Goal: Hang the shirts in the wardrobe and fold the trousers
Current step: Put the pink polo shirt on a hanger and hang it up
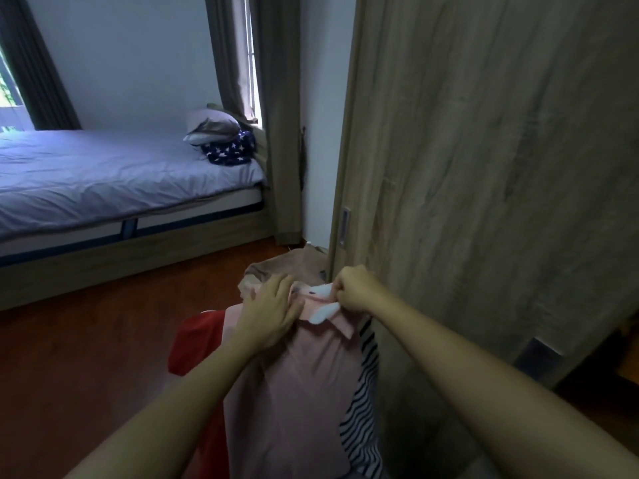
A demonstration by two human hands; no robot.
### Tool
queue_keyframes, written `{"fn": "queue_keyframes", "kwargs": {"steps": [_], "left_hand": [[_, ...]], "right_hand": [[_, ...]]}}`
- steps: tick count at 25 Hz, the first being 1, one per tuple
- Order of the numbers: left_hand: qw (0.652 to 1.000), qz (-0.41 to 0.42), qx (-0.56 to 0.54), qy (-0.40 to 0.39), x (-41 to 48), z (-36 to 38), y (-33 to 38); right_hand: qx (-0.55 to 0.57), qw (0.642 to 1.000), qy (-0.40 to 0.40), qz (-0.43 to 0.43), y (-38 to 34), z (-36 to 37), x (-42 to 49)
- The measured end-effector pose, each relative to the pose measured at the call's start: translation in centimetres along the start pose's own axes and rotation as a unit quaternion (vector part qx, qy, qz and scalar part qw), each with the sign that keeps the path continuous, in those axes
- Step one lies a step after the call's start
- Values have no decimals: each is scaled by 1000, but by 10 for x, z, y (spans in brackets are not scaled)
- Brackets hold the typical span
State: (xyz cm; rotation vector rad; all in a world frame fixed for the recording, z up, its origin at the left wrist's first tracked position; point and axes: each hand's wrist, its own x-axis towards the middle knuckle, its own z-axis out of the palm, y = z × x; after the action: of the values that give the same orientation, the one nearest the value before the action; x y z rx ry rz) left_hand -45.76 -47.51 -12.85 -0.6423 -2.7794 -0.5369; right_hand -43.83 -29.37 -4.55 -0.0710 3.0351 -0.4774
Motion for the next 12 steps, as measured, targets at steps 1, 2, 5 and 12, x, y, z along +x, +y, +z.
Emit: {"fn": "queue_keyframes", "kwargs": {"steps": [1,2,5,12], "left_hand": [[999,22,-40,6,10,-13,10],[995,47,-86,-9,19,-29,21],[967,124,-201,-92,43,-76,47],[938,245,-245,21,57,-134,104]], "right_hand": [[1,1000,-9,-12,-7,-9,-9],[4,1000,-1,-27,-15,-21,-19],[-7,993,82,-81,-34,-68,-56],[-108,952,283,-46,-37,-182,-140]]}}
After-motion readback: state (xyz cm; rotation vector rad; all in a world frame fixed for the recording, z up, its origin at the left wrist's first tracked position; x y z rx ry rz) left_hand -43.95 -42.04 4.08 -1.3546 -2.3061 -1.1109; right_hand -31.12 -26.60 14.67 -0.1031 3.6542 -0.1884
